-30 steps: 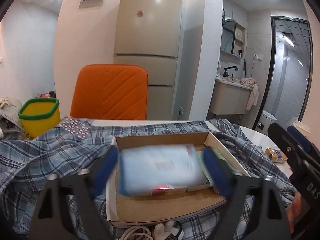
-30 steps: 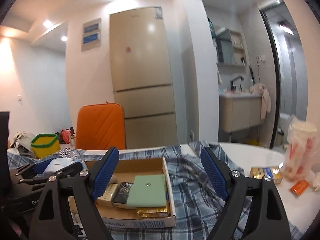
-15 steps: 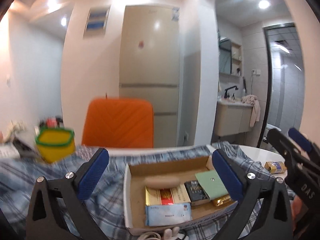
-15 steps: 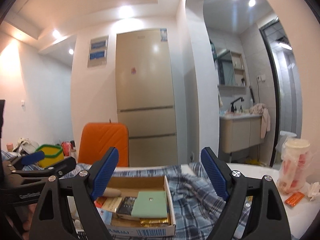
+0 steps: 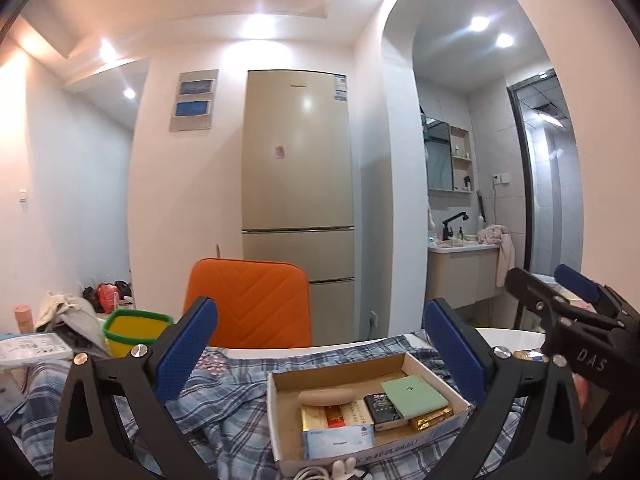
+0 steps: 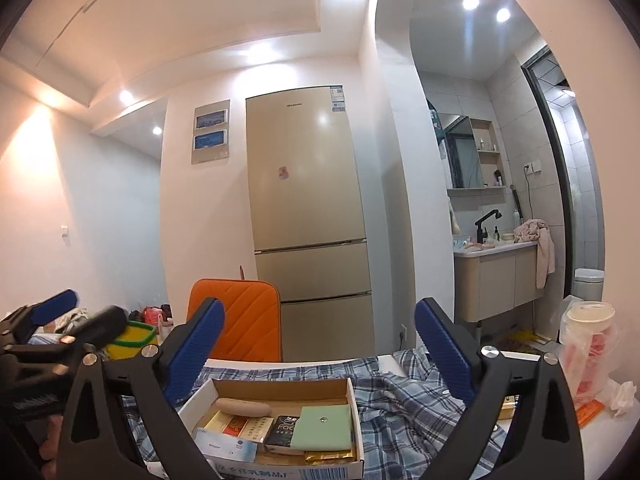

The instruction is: Organize soft objects

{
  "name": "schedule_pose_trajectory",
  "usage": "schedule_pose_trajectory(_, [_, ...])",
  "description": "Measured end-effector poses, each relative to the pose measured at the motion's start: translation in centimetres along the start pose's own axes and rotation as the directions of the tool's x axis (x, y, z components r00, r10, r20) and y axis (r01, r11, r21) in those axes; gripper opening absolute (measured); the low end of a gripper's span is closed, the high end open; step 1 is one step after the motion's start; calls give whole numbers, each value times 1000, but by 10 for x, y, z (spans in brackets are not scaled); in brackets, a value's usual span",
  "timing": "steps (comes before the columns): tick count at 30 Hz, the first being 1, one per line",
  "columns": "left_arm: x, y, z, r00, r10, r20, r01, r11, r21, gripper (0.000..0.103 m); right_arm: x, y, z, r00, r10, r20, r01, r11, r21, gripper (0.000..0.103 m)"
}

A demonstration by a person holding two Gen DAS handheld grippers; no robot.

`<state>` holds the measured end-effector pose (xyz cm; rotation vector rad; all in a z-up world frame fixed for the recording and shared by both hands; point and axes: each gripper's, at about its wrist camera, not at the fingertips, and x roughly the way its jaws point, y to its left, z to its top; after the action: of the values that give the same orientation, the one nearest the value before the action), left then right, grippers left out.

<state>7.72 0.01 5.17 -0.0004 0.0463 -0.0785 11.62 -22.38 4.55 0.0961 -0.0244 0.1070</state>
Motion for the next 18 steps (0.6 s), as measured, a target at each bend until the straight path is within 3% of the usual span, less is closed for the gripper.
schedule_pose_trajectory(4, [-6, 13, -6, 999, 23, -25, -23, 1000, 2, 103, -9, -2, -3, 1000, -6, -2, 6, 1000, -8, 103])
schedule_pose_trajectory(12, [-17, 28, -28, 995, 78, -54, -77, 997, 24, 103, -26, 11, -18, 1000, 19, -6, -19, 998, -56, 103])
schedule_pose_trajectory(18, [-11, 29, -46, 993, 49, -112, -47, 999, 14, 103, -16, 28, -33, 997, 40, -62, -48, 991, -127, 103])
